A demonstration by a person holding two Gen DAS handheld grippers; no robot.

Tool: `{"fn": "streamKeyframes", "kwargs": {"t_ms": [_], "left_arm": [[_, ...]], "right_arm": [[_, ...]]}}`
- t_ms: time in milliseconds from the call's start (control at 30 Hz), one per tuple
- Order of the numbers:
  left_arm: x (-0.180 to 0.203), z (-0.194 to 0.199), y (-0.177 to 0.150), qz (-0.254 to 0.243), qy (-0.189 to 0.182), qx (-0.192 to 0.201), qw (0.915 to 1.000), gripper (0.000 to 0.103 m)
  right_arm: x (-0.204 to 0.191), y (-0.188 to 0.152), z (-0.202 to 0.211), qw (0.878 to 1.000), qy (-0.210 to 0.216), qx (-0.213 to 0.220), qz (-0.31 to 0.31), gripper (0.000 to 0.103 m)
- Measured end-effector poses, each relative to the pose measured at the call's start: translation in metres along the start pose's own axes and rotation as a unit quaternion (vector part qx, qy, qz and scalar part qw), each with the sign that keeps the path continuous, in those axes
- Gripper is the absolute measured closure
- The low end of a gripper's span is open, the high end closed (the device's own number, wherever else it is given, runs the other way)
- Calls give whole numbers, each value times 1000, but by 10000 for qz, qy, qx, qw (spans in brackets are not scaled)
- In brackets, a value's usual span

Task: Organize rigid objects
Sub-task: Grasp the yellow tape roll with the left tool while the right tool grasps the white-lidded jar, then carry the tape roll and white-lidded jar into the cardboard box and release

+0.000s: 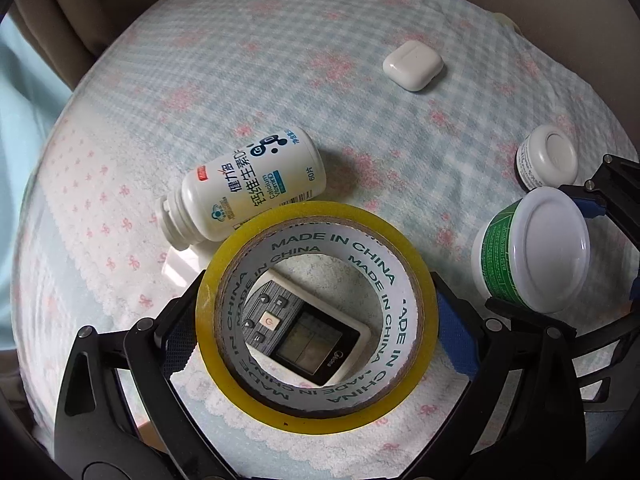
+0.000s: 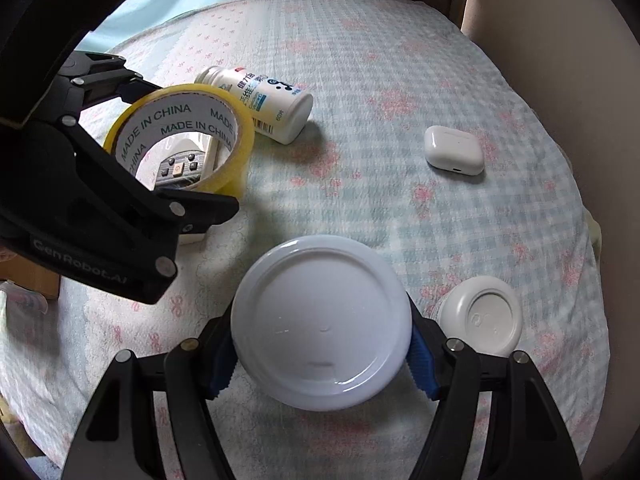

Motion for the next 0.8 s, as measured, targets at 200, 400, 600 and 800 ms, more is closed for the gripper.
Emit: {"fn": "streamKeyframes", "kwargs": {"t_ms": [200, 400, 600, 800], "left_arm": [[0, 43, -15, 301, 31, 266, 9992, 5], [-9, 105, -44, 471, 57, 489, 9977, 5], [-21, 172, -78, 859, 143, 736, 9935, 5], [-46, 222, -136, 1470, 255, 901, 9847, 5]], "right_arm": [[2, 8, 38, 9999, -92, 99, 61, 37], [0, 17, 84, 9998, 7, 57, -164, 37], [-21, 28, 130, 9995, 200, 146, -202, 37], [-63, 39, 165, 9985, 468, 265, -123, 37]]}}
Point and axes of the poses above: each gripper's, at about its wrist camera, not at the fingertips, and z roughly against the way its jaws point, x to its right, y to its top, the point moved 3 cm from there along -z, roughly the way its jaws point, and after that the axes turned 8 degrees about -y, right-handed, at the moved point
